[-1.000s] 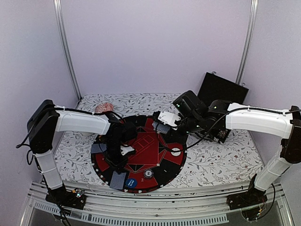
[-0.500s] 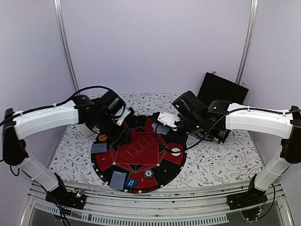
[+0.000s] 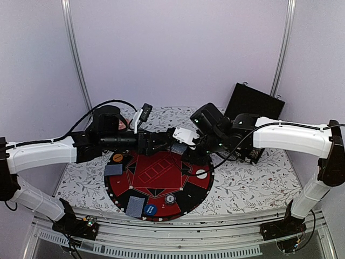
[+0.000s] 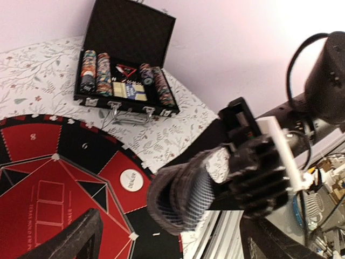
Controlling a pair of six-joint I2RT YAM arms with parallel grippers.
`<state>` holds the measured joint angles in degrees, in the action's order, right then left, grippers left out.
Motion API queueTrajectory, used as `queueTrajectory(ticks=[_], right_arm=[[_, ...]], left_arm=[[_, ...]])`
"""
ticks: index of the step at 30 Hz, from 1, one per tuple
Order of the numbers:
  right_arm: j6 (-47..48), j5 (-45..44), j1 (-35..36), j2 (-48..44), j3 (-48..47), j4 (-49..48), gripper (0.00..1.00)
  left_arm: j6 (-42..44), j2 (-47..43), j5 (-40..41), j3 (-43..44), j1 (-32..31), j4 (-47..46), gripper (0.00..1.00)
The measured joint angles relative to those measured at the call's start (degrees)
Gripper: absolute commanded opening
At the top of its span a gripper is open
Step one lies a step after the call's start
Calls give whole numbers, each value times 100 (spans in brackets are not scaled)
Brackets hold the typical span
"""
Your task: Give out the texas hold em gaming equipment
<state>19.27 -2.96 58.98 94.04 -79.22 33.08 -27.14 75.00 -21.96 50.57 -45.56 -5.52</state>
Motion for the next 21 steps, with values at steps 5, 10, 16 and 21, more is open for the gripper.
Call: queueTrajectory(ticks=[5,10,16,21], right_arm=[[-66,9,-7,24,-72,-7,41],[-39,55,55,101,-166,2,41],[-35,55,63,177,-195,2,41],[-46,37,61,177,-195,0,41]], left_arm=[[-138,83,2,-20,4,-313,77],[-155,354,284,79,33,-313,76],[-168,422,498,190,42,-278,54],[-50,369,540,221,37,-153,32]])
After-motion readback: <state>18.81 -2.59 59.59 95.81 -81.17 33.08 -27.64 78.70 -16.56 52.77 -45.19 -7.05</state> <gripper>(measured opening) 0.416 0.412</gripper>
